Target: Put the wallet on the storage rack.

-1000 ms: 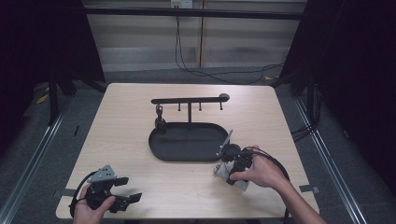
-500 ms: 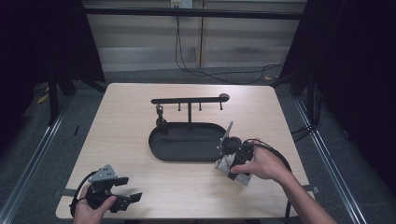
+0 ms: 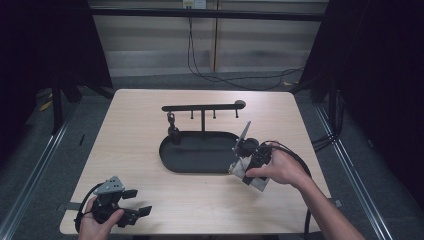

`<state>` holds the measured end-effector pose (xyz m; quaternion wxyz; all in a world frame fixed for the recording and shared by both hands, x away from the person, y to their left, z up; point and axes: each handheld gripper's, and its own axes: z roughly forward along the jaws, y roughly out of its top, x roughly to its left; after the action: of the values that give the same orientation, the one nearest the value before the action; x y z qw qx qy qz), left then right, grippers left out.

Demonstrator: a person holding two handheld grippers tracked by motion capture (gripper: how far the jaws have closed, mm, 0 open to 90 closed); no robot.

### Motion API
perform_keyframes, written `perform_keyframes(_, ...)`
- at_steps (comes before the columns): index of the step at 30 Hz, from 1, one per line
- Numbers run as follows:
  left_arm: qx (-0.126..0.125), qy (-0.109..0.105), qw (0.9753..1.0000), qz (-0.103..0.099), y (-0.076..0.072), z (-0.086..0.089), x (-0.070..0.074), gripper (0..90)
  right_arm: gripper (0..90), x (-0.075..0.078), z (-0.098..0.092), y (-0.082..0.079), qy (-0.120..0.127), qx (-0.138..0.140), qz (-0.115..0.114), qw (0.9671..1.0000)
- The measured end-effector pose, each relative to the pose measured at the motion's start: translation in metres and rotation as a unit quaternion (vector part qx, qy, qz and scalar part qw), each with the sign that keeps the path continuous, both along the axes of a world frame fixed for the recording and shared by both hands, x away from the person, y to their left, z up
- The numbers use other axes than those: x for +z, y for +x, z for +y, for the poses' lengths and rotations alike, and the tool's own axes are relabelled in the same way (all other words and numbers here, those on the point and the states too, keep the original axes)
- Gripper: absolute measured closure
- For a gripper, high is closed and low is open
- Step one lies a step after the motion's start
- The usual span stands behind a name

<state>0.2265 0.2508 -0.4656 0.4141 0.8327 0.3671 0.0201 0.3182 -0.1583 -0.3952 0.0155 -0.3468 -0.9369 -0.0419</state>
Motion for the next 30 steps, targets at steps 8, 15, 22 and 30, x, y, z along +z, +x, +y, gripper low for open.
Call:
perform_keyframes(8, -0.001, 0.0, 1.0, -0.001, 0.0, 0.0, 0.0, 17.4, 32.5, 0.002, 0.003, 0.008, 0.001, -0.002, -0.005, 1.0)
perform_keyframes(15, -0.003, 0.001, 1.0, -0.003, -0.002, 0.0, 0.001, 17.4, 32.5, 0.008, 0.009, 0.016, 0.007, -0.013, -0.01, 0.9998)
perform_keyframes(22, -0.001, 0.001, 1.0, -0.002, -0.002, 0.001, 0.001, 17.4, 32.5, 0.007, 0.009, 0.022, 0.018, -0.026, -0.011, 0.9994)
perform_keyframes(30, -0.002, -0.001, 1.0, -0.008, -0.003, 0.001, 0.002, 17.4, 32.6, 0.008, -0.003, 0.032, 0.062, -0.082, -0.01, 0.9947)
